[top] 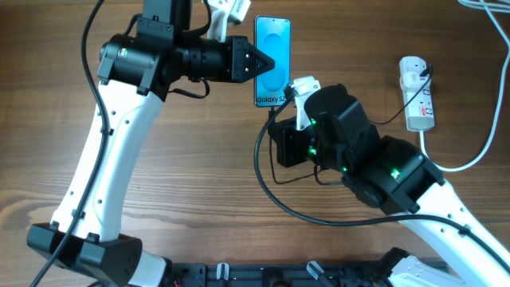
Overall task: Plug charger to phone and switch on socket
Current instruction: 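Push the connector up into the phone port with the right gripper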
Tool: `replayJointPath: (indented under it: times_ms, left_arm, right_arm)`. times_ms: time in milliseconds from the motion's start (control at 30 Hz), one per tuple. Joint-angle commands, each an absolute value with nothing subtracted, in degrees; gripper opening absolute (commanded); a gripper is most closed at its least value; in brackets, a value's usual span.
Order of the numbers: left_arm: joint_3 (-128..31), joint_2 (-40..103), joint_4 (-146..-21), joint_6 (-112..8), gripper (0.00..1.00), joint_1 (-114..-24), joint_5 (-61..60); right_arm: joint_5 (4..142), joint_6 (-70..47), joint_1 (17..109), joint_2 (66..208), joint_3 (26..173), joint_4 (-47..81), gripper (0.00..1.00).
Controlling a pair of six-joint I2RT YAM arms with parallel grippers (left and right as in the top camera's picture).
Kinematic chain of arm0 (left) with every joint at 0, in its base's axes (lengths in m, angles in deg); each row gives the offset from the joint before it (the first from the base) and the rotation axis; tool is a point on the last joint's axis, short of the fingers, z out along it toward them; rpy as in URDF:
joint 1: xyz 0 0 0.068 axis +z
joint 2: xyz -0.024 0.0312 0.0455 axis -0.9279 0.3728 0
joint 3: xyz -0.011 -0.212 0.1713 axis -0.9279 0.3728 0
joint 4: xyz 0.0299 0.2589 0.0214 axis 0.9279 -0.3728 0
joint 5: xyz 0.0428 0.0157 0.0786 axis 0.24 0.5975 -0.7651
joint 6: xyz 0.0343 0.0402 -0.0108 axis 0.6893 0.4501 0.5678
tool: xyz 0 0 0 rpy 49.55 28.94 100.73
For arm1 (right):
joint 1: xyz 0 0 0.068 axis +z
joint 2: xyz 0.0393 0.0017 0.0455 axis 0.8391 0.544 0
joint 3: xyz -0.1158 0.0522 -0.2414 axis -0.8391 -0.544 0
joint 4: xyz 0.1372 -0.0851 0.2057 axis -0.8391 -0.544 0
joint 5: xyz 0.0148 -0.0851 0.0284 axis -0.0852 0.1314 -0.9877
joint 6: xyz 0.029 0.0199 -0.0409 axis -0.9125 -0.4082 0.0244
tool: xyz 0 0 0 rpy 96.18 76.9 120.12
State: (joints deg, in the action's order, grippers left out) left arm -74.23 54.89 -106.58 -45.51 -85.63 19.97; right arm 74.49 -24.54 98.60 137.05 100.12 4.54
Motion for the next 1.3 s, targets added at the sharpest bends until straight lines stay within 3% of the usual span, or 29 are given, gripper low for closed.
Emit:
replayJointPath:
  times_ms: [0, 1267]
  left_arm:
    - [-74.4, 54.6, -106.2, -44.5, 0.04, -85.4, 22.2]
    - [-74.4, 54.6, -105.6, -44.6, 0.04, -85.4, 22.7]
  right_arm:
    - [75.0, -24.6, 98.9, 136.3, 101.4, 4.8, 0.04]
    - [74.2, -23.7, 98.9, 135.2, 101.4, 5.0, 0.04]
